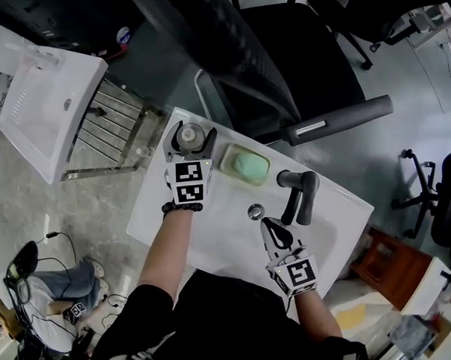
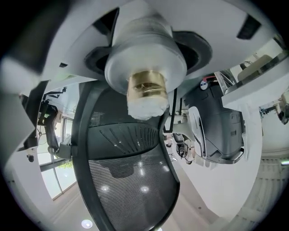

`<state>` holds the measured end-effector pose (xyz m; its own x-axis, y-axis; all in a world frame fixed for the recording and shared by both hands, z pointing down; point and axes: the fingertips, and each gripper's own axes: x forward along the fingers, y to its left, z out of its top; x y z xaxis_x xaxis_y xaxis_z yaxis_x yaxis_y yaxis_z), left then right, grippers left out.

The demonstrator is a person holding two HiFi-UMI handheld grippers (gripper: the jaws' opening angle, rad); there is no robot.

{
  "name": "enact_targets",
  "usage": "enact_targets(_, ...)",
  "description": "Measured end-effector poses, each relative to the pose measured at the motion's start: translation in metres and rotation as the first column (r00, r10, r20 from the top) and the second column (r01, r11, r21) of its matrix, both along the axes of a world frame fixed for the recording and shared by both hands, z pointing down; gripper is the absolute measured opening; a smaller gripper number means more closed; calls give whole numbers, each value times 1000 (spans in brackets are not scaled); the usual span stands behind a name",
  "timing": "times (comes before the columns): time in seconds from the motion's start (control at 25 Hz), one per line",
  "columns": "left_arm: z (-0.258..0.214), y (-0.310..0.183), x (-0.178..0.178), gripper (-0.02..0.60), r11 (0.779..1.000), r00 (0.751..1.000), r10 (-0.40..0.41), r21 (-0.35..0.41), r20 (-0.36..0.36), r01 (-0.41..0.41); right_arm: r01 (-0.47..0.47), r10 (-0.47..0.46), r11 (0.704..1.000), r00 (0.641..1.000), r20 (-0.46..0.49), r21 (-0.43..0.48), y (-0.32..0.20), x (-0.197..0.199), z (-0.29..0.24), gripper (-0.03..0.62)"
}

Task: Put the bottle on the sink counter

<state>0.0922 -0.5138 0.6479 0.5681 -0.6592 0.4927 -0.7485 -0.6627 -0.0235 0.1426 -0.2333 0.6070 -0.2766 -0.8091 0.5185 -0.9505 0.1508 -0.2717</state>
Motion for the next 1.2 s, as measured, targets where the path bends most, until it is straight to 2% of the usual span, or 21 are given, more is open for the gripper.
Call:
enact_targets(0.12, 3, 2, 1, 356, 1000, 999, 15, 17, 42, -16, 3, -3, 1000, 1000, -1, 3, 1, -2, -1, 32)
enact_targets(0.2, 3, 2, 2, 357, 1000, 999, 23, 11, 46, -23, -16, 16, 999, 1000, 6, 40, -2, -1, -5, 31)
enact_targets(0.28, 3, 3, 4, 359, 999, 999, 37, -9, 25, -37, -13, 13, 1000, 1000, -1, 27, 0, 1, -5, 32)
enact_targets(0.36, 1, 6, 8, 392, 998, 998, 63, -31, -16, -63, -8, 8, 1000, 1000, -6, 17, 2, 2, -5, 32)
enact_targets(0.44, 0, 10, 8, 400, 995, 995, 87, -48, -45, -90, -6, 6, 1000, 1000, -10, 16, 4, 2, -4, 32)
enact_targets(0.56, 1, 19, 3, 409, 991, 992, 110, -72, -60, -114, 0, 1, 999, 1000, -19, 40, 5, 2, -4, 32)
enact_targets(0.88, -17, 67, -41, 409, 989, 990, 113, -86, -90, -120, 40, -39, 998, 998, -39, 40, 13, -3, -11, 32)
enact_targets(1.2, -82, 115, -119, 391, 998, 977, 26, -54, -213, -38, 21, -15, 983, 999, -37, 184, 3, -14, -48, 31)
